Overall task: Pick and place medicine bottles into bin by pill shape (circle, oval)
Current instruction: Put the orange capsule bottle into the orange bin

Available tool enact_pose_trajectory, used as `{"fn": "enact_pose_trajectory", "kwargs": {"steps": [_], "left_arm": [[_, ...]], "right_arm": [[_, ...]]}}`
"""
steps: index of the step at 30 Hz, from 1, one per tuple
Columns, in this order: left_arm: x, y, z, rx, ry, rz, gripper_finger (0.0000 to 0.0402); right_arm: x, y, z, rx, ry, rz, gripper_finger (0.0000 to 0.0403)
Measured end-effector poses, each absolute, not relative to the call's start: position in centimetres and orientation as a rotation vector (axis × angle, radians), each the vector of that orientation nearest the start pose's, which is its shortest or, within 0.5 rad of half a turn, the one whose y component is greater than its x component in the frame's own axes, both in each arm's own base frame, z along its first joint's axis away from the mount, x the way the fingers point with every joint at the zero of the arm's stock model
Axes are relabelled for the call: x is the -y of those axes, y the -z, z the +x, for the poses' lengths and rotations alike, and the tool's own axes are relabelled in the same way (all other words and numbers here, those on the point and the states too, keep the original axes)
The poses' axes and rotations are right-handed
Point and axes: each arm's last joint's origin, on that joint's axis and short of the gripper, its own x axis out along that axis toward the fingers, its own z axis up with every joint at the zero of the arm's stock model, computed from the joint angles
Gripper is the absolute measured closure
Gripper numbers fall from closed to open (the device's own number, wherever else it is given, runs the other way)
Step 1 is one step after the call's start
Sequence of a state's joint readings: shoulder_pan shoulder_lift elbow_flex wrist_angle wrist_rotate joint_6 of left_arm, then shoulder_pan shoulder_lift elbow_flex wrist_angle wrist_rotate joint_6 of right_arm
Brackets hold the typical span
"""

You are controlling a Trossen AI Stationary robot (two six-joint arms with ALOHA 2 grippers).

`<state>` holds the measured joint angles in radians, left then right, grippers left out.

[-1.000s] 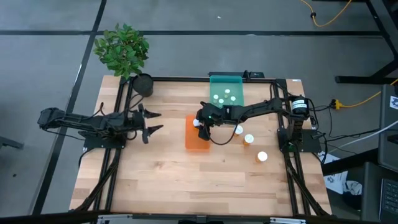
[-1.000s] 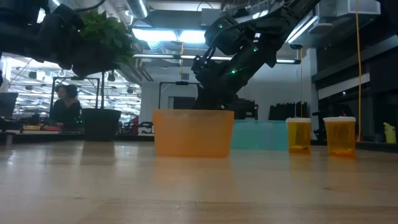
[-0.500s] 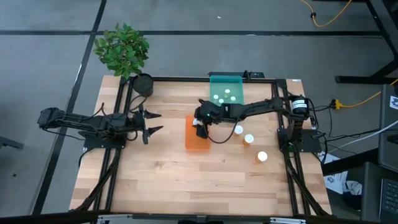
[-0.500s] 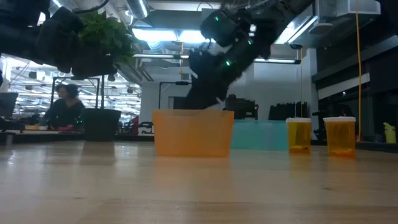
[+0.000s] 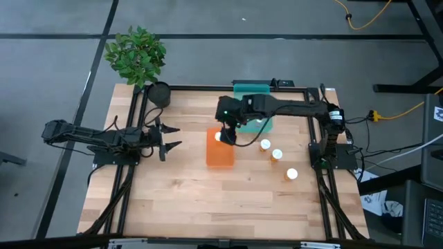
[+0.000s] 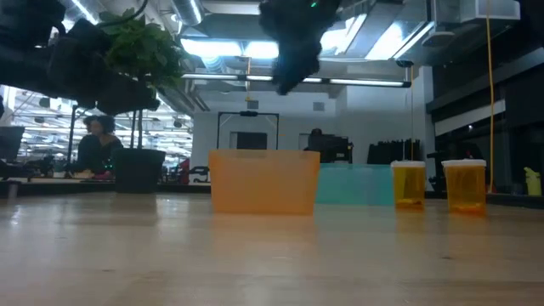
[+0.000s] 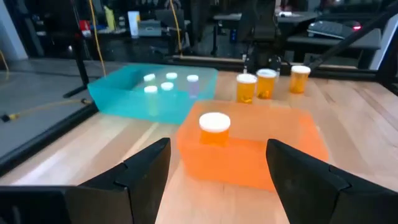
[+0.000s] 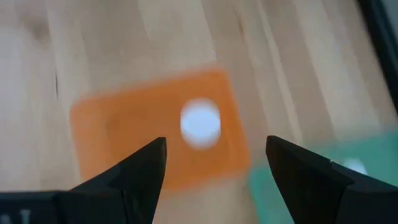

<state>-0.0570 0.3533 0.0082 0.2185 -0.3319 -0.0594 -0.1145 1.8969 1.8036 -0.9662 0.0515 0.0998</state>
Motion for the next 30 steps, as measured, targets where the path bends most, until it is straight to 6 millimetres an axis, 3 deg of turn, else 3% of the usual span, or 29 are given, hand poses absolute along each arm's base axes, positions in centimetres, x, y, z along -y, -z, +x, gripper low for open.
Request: {"fn": "enact_pose_trajectory", "kwargs": {"steps": [4,9,14,20,30], "left_arm": [[-0.3,-15.7,11.8,-0.12,-0.285,0.033,0.0145],[-0.3,-15.6,11.8,-0.134,-0.285,0.087,0.0145],[-0.3,-15.6,11.8,-0.134,-0.286,0.087,0.0145],[-0.3,-15.6,11.8,-0.133,-0.286,0.087,0.0145],[-0.3,-15.6,11.8,-0.134,-0.286,0.087,0.0145]], "right_arm": [[3.8,-32.5,37.3,-1.283,0.19,0.113,0.0126],[2.4,-32.6,34.0,-1.54,0.221,0.081,0.0126],[0.7,-32.6,30.9,-1.56,0.208,0.054,0.0126],[-1.2,-31.8,25.3,-1.512,0.245,0.107,0.0126],[-3.7,-28.3,14.9,-1.437,0.534,0.465,0.0126]]}}
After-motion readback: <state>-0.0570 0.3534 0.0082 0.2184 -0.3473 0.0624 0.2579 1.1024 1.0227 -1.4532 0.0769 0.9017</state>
